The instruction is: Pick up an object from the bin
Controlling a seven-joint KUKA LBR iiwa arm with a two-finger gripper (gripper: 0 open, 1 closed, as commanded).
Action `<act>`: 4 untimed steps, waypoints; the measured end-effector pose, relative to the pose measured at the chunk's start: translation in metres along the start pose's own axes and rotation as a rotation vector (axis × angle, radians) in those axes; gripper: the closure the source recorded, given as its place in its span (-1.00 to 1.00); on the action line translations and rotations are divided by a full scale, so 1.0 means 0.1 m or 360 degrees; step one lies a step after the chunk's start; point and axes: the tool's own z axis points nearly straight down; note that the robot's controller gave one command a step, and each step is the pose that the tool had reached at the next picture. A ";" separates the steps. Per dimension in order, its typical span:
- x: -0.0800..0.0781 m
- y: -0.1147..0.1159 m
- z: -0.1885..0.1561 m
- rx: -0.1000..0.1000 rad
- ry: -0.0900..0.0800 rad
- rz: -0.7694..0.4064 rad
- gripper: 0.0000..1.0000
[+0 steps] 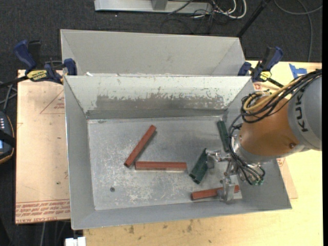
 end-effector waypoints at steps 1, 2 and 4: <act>0.00 0.00 0.00 0.0000 0.0000 0.0000 -1.00; 0.19 0.17 -0.01 0.0003 -0.0002 -0.0423 1.00; 0.06 0.35 -0.30 -0.0003 0.0007 -0.0434 1.00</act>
Offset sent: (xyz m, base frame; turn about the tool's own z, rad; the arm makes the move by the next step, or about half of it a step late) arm -0.0233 0.0151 -0.0015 -0.2694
